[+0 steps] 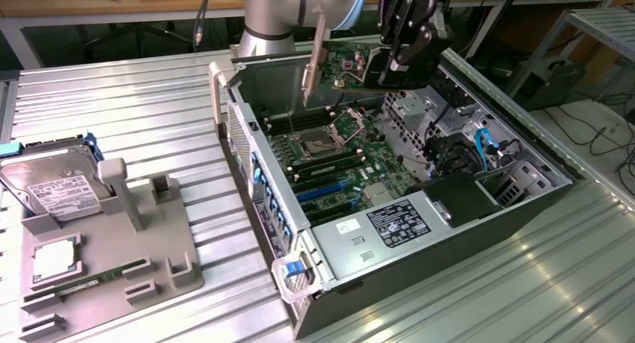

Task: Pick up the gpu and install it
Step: 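Insert the gpu into the slot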

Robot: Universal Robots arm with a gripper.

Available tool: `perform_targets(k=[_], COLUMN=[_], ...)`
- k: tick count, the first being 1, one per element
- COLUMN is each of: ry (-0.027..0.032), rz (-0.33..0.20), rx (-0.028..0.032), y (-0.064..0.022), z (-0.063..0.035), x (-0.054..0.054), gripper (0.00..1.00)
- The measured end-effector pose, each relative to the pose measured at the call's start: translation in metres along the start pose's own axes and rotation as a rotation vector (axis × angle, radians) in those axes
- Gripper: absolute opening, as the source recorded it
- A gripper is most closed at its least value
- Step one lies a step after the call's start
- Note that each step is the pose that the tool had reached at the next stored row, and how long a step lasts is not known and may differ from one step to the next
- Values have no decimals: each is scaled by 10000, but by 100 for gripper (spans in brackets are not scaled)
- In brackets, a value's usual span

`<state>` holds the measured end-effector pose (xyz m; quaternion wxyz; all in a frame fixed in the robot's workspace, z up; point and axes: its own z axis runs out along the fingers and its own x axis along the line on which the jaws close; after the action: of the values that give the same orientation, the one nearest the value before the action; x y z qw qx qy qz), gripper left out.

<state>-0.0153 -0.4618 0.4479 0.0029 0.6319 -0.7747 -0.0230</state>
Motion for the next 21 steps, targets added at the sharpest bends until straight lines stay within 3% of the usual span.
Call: perform_targets(k=[21], ry=[115], rz=[-2928], rx=[-72], y=[-1], z=[0], x=[6], gripper=[27])
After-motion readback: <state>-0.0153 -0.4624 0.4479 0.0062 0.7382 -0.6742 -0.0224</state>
